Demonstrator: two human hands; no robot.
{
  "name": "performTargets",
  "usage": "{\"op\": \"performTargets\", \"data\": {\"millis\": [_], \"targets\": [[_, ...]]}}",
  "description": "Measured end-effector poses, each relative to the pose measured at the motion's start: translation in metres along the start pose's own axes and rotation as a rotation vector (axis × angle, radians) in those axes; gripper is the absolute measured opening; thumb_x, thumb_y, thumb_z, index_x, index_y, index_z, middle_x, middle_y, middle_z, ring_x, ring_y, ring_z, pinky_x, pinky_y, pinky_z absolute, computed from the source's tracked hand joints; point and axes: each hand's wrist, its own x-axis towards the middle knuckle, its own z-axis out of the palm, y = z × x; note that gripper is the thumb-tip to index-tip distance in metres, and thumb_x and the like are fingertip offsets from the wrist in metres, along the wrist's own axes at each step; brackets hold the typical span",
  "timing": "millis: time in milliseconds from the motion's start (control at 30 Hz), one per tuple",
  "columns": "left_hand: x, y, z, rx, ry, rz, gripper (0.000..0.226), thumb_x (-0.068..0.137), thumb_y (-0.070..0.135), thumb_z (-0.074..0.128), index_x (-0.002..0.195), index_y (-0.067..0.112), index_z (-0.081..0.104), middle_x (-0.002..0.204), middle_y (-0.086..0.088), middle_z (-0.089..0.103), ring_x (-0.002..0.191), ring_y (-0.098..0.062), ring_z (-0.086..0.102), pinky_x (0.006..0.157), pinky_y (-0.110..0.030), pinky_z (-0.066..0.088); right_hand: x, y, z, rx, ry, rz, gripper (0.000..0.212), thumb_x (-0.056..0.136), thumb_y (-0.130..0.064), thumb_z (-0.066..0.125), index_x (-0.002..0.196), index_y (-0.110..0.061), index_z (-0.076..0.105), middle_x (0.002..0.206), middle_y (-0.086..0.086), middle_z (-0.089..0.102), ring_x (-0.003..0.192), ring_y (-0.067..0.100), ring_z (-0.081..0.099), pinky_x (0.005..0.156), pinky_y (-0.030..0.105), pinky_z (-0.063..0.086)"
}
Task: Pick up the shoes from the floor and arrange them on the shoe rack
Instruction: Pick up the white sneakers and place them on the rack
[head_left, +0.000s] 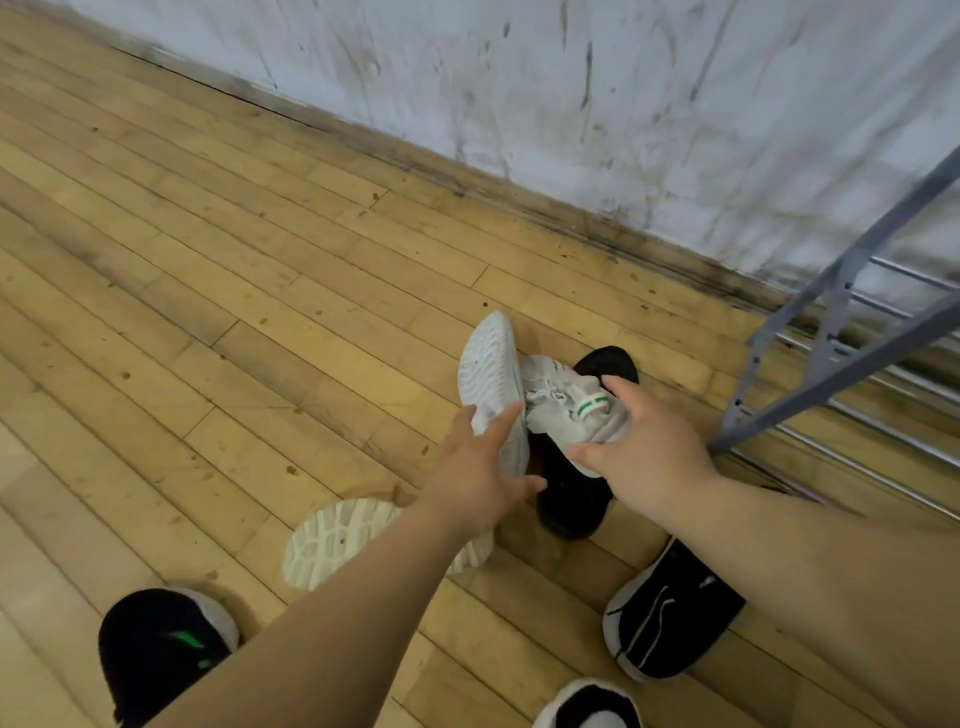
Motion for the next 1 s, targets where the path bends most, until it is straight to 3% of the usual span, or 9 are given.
{"op": "performTargets", "data": {"millis": [133, 233, 300, 433, 700, 800, 900, 933, 1000], "targets": [[0.010, -0.003, 0.010, 0.063, 0.082, -0.014, 0.086, 0.094, 0.046, 0.067, 0.159, 0.054, 0.012, 0.148, 0.001, 0.035, 0.134, -0.024, 0.042, 0.107, -0.037, 0.039, 0.001, 0.004, -0.001, 0.012, -0.002, 0.003, 0.094, 0.081, -0.040, 0.085, 0.158, -0.036, 0.032, 0.155, -0.001, 0.044, 0.138, 0.023, 0.046, 0.110, 0.039, 0.044], [-0.004, -0.028, 0.002, -0.281, 0.139, -0.014, 0.080, 0.100, 0.024, 0.062, 0.159, 0.055, 0.017, 0.133, 0.021, 0.048, 0.107, 0.002, 0.057, 0.088, -0.022, 0.048, 0.002, 0.005, -0.001, 0.037, -0.006, -0.012, 0.095, 0.079, -0.042, 0.085, 0.158, -0.037, 0.031, 0.153, -0.002, 0.044, 0.136, 0.022, 0.048, 0.110, 0.039, 0.044], [-0.014, -0.048, -0.002, -0.549, 0.168, -0.084, 0.073, 0.103, 0.011, 0.055, 0.156, 0.053, 0.029, 0.123, 0.018, 0.063, 0.082, 0.004, 0.066, 0.072, -0.019, 0.055, 0.001, 0.005, 0.000, 0.038, -0.014, -0.025, 0.096, 0.078, -0.042, 0.086, 0.158, -0.036, 0.033, 0.151, -0.002, 0.046, 0.134, 0.020, 0.049, 0.110, 0.037, 0.044], [-0.025, -0.060, -0.001, -0.908, 0.124, -0.224, 0.063, 0.106, 0.004, 0.051, 0.153, 0.044, 0.040, 0.147, 0.001, 0.060, 0.117, -0.015, 0.069, 0.081, -0.029, 0.061, -0.005, 0.003, 0.005, 0.033, -0.039, -0.038, 0.095, 0.074, -0.039, 0.089, 0.154, -0.037, 0.038, 0.140, -0.005, 0.054, 0.122, 0.016, 0.056, 0.104, 0.034, 0.049], [-0.024, -0.054, -0.001, -1.001, 0.141, -0.266, 0.059, 0.102, 0.007, 0.062, 0.151, 0.038, 0.047, 0.138, 0.000, 0.067, 0.110, -0.016, 0.074, 0.080, -0.034, 0.062, -0.011, 0.000, 0.002, 0.024, -0.049, -0.066, 0.090, 0.080, -0.033, 0.085, 0.155, -0.035, 0.035, 0.135, -0.009, 0.055, 0.115, 0.010, 0.054, 0.090, 0.022, 0.040], [-0.026, -0.052, -0.002, -0.925, 0.162, -0.246, 0.063, 0.099, 0.012, 0.067, 0.151, 0.040, 0.046, 0.144, -0.001, 0.063, 0.112, -0.015, 0.072, 0.077, -0.028, 0.062, -0.014, -0.002, 0.000, 0.021, -0.049, -0.082, 0.075, 0.082, -0.030, 0.084, 0.145, -0.035, 0.045, 0.116, -0.016, 0.059, 0.105, 0.008, 0.057, 0.085, 0.023, 0.044], [-0.030, -0.048, -0.005, -0.739, 0.191, -0.244, 0.069, 0.098, 0.025, 0.071, 0.156, 0.045, 0.039, 0.158, 0.006, 0.045, 0.130, -0.013, 0.057, 0.094, -0.031, 0.057, -0.014, -0.001, -0.002, 0.022, -0.030, -0.119, 0.068, 0.083, -0.031, 0.081, 0.143, -0.037, 0.048, 0.118, -0.016, 0.064, 0.105, 0.009, 0.063, 0.085, 0.025, 0.051], [-0.032, -0.048, -0.007, -0.693, 0.200, -0.256, 0.070, 0.098, 0.028, 0.070, 0.157, 0.045, 0.036, 0.157, 0.008, 0.045, 0.128, -0.011, 0.057, 0.097, -0.030, 0.055, -0.015, -0.003, -0.003, 0.011, -0.024, -0.136, 0.070, 0.085, -0.031, 0.080, 0.146, -0.038, 0.046, 0.122, -0.015, 0.063, 0.107, 0.010, 0.062, 0.087, 0.025, 0.050], [-0.042, -0.050, -0.012, -0.653, 0.229, -0.288, 0.071, 0.099, 0.031, 0.068, 0.159, 0.043, 0.032, 0.126, 0.012, 0.059, 0.087, 0.005, 0.061, 0.075, -0.017, 0.051, -0.020, -0.008, -0.007, -0.037, -0.018, -0.181, 0.074, 0.089, -0.031, 0.077, 0.153, -0.038, 0.040, 0.128, -0.013, 0.059, 0.112, 0.010, 0.059, 0.089, 0.024, 0.047]]}}
